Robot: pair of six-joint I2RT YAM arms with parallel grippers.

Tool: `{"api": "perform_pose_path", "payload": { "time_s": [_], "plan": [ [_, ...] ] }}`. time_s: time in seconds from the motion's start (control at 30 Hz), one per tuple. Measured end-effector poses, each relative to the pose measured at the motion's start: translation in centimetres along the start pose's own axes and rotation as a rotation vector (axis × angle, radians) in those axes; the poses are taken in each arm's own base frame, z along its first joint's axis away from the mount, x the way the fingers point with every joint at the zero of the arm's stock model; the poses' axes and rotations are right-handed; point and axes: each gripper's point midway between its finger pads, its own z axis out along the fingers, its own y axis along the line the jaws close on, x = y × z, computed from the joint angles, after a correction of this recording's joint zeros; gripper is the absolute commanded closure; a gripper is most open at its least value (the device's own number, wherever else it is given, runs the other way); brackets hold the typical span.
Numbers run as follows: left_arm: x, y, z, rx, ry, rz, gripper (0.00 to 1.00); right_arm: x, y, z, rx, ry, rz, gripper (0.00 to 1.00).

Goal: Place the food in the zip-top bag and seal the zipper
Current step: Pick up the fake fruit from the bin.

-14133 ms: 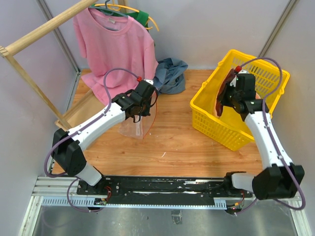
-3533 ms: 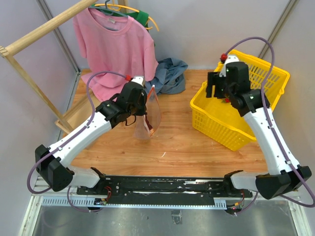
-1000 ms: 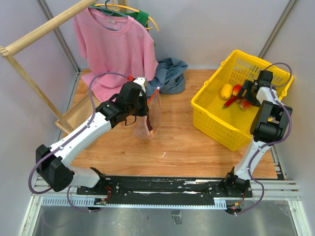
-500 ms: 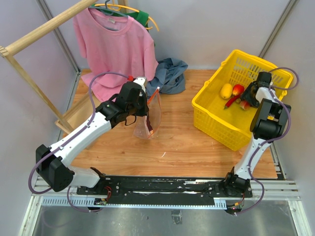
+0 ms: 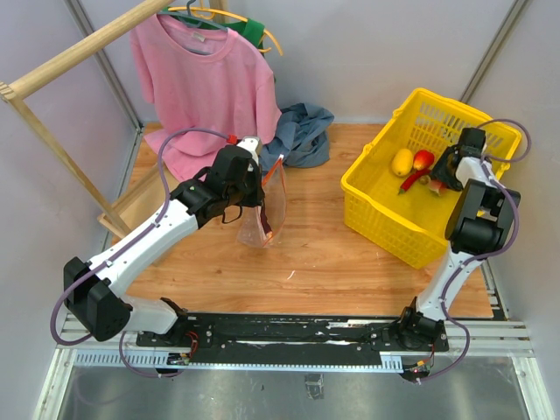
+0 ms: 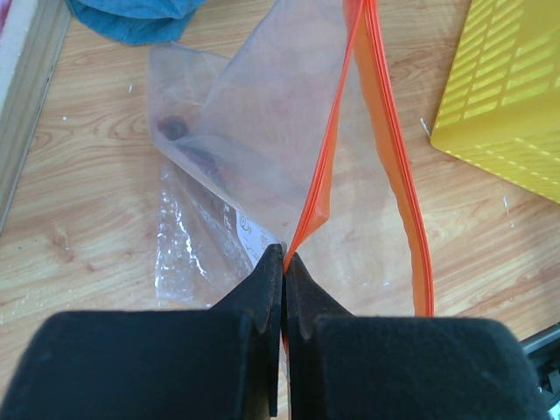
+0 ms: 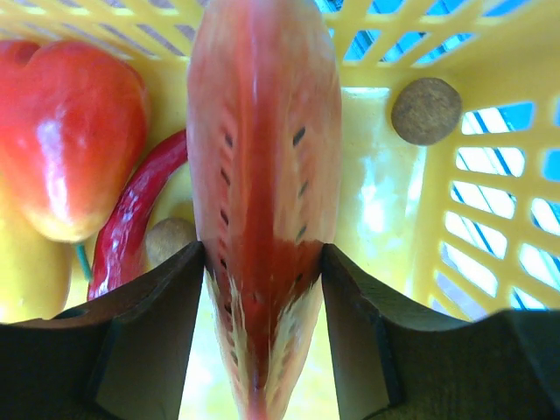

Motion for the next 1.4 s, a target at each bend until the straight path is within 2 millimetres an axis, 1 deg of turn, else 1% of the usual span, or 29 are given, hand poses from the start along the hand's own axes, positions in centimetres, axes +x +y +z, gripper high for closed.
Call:
{"api": "perform_pose_path", "payload": {
  "time_s": [0.07, 0.17, 0.23, 0.27, 0.3, 0.37, 0.43, 0.57, 0.77, 0.87, 0.93, 1.07, 1.17, 1.23, 1.27, 1.37, 1.4],
  "plan": [
    [0.0, 0.0, 0.0, 0.000, 0.000, 0.000, 1.00, -0.3, 0.0, -1.2, -0.005, -0.016, -0.010, 0.99],
    [0.0, 0.0, 0.0, 0.000, 0.000, 0.000, 1.00, -1.6, 0.2, -3.6, -0.018, -0.067, -0.026, 0.99],
    [0.0, 0.0, 0.0, 0.001, 0.000, 0.000, 1.00, -2.8, 0.7, -5.6, -0.035, -0.117, -0.035, 0.99],
    [0.0, 0.0, 0.0, 0.001, 0.000, 0.000, 1.00, -3.8, 1.0, -7.2, -0.046, -0.158, -0.037, 0.99],
    [0.0, 0.0, 0.0, 0.001, 0.000, 0.000, 1.00, -3.9, 1.2, -7.5, -0.050, -0.166, -0.040, 0.99],
    [0.0, -0.1, -0.1, 0.004, 0.000, 0.000, 1.00, -4.6, 1.6, -9.6, -0.069, -0.213, -0.044, 0.99],
    [0.0, -0.1, -0.2, 0.009, -0.001, -0.001, 1.00, -4.8, 2.0, -11.1, -0.085, -0.244, -0.048, 0.99],
    [-0.1, -0.3, -0.3, 0.018, -0.002, -0.001, 1.00, -4.4, 2.9, -13.8, -0.134, -0.282, -0.060, 0.99],
    [-0.1, -0.4, -0.4, 0.022, -0.002, -0.002, 1.00, -3.6, 4.0, -17.2, -0.213, -0.334, -0.067, 0.99],
    [-0.1, -0.4, -0.4, 0.024, -0.002, -0.002, 1.00, -3.4, 4.5, -18.0, -0.240, -0.341, -0.070, 0.99],
    [-0.1, -0.4, -0.4, 0.025, -0.001, -0.002, 1.00, -3.0, 4.8, -17.9, -0.259, -0.330, -0.075, 0.99],
    [-0.1, -0.4, -0.4, 0.025, -0.001, -0.002, 1.00, -1.7, 5.5, -17.8, -0.298, -0.283, -0.088, 0.99],
    [-0.1, -0.5, -0.4, 0.028, 0.000, -0.002, 1.00, -1.0, 6.4, -18.7, -0.333, -0.269, -0.105, 0.99],
    [0.0, -0.5, -0.4, 0.032, 0.002, -0.002, 1.00, -0.7, 7.1, -19.8, -0.357, -0.268, -0.117, 0.99],
    [0.0, -0.6, -0.4, 0.035, 0.003, -0.002, 1.00, -0.7, 7.4, -20.7, -0.369, -0.274, -0.125, 1.00],
    [0.1, -0.7, -0.4, 0.043, 0.007, -0.002, 1.00, -1.5, 8.4, -23.9, -0.411, -0.327, -0.142, 1.00],
    [0.1, -0.7, -0.4, 0.044, 0.008, -0.002, 1.00, -1.9, 8.7, -25.3, -0.426, -0.354, -0.147, 0.99]
  ]
}}
